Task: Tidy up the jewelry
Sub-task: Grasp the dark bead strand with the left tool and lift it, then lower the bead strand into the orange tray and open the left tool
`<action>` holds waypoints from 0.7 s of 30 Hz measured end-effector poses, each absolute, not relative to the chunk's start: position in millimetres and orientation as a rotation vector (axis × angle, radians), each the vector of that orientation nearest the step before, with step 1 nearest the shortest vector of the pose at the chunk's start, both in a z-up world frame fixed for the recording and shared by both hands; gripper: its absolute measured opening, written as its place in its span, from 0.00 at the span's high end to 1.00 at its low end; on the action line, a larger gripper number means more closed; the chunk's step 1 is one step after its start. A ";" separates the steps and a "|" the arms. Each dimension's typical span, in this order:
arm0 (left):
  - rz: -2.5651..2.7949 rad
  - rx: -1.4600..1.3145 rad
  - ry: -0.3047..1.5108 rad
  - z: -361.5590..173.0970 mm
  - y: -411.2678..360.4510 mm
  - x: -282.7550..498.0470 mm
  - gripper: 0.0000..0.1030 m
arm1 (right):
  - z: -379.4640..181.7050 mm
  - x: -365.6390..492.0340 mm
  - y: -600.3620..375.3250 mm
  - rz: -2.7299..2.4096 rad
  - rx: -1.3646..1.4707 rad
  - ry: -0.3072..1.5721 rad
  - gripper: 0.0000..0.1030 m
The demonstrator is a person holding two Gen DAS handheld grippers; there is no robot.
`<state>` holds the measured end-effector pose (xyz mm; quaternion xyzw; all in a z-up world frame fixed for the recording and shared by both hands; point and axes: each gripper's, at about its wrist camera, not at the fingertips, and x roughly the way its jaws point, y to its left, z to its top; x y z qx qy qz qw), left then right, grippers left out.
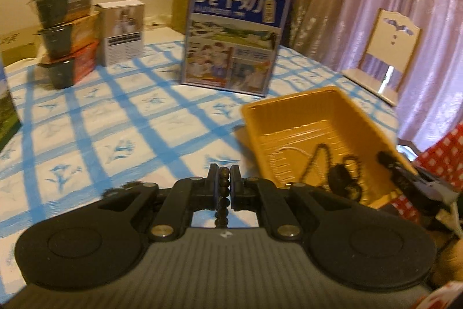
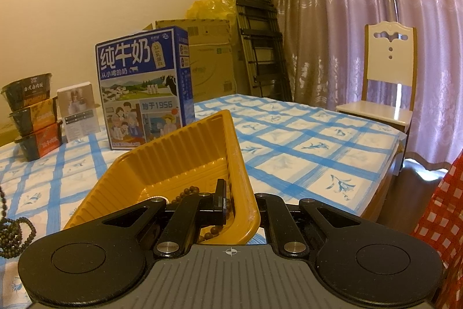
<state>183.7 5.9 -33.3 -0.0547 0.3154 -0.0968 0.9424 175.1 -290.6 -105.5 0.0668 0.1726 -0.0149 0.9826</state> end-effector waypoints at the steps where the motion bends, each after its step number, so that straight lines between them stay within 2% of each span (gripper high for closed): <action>1: -0.207 -0.118 0.644 -32.7 1.6 183.6 0.94 | -105.5 175.2 -290.6 -0.030 0.134 0.347 0.93; 21: -0.511 -0.305 0.679 -30.5 -103.6 218.6 0.94 | -102.1 174.5 -283.5 -0.016 0.132 0.337 0.93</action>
